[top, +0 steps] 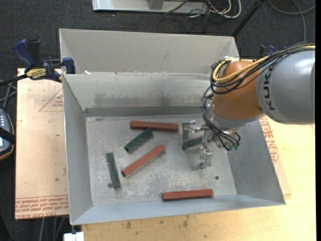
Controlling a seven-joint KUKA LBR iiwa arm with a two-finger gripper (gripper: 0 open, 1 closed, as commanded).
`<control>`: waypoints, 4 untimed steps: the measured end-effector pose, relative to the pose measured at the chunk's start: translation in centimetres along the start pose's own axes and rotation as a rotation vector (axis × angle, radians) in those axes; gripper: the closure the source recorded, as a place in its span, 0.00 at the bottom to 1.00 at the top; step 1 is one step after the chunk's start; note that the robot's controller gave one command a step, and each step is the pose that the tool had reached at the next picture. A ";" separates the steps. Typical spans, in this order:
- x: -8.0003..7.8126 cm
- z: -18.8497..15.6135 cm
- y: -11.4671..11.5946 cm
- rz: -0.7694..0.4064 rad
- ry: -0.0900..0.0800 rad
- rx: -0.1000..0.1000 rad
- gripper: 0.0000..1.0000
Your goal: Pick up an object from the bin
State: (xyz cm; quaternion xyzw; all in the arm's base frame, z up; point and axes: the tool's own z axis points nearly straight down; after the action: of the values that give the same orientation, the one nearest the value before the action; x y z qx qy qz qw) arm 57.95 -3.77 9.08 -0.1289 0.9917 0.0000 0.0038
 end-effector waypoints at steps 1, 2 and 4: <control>-2.2 1.7 -3.1 -0.010 0.013 -0.007 0.00; -4.8 1.9 -2.5 0.045 0.002 -0.001 1.00; -4.8 -9.6 -2.6 0.003 0.003 -0.001 1.00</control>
Offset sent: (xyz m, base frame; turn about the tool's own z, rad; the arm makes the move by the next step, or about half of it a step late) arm 0.0515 -0.0132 -0.0208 0.0459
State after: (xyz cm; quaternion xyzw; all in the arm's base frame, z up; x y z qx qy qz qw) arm 63.19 -5.08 18.74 -0.1273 0.9919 0.0002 0.0021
